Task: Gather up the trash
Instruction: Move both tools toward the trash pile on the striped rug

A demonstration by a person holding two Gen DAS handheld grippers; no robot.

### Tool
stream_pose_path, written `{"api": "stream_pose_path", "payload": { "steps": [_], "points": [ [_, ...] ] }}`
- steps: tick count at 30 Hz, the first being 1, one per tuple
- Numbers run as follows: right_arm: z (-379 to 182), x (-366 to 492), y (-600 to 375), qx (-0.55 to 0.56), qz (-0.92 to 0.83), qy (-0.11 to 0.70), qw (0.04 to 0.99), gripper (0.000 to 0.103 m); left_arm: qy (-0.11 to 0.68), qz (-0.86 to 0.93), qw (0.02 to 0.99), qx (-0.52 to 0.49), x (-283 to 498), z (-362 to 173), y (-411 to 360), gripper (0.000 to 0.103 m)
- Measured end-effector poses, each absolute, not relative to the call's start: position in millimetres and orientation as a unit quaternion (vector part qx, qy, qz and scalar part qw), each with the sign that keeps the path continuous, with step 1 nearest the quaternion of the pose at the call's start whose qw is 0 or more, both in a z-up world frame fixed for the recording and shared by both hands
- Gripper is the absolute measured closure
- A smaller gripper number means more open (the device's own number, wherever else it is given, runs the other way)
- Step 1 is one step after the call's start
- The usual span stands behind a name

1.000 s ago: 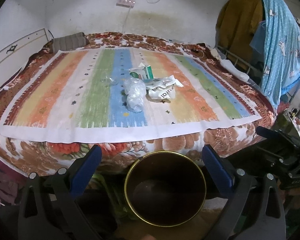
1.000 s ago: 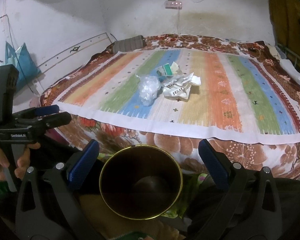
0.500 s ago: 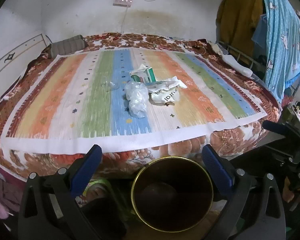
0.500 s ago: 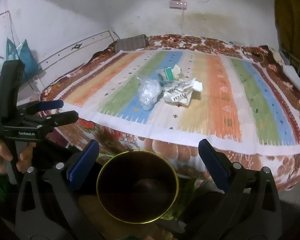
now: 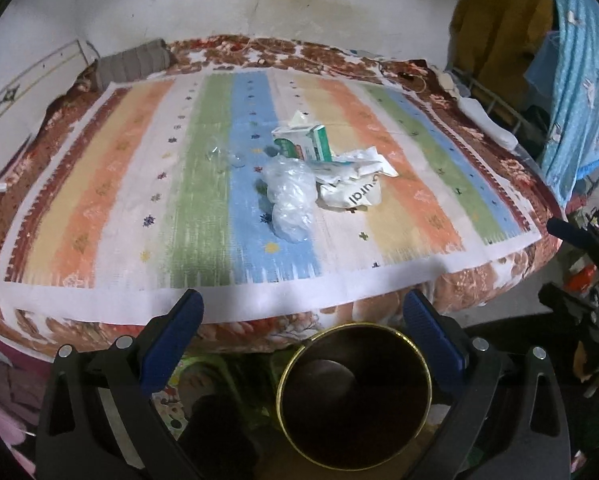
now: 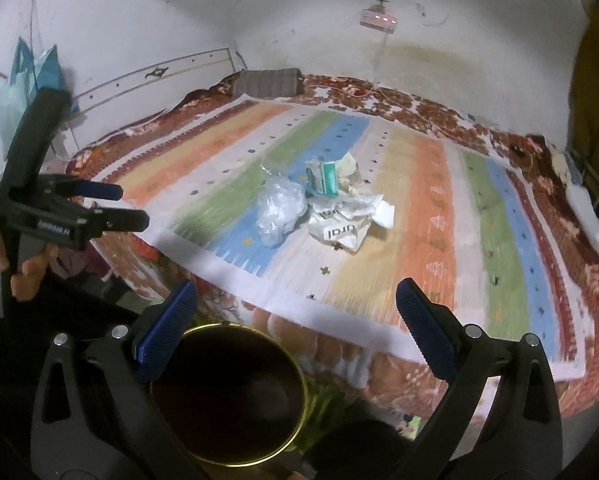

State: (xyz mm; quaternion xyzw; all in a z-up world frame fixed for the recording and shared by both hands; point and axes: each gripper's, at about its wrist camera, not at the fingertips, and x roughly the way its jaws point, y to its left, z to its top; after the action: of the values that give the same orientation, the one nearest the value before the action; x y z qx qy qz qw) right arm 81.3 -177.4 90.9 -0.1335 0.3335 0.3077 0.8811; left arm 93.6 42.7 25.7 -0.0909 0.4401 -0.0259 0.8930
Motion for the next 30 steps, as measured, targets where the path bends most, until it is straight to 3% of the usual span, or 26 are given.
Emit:
{"api": "stream_pose_path", "payload": {
  "steps": [30],
  "points": [
    [39.8, 208.7, -92.1, -0.274, 0.298, 0.332, 0.852, 0.014, 0.507, -0.019, 0.841, -0.187, 247.2, -42.8, 91.4, 0.01]
  ]
}}
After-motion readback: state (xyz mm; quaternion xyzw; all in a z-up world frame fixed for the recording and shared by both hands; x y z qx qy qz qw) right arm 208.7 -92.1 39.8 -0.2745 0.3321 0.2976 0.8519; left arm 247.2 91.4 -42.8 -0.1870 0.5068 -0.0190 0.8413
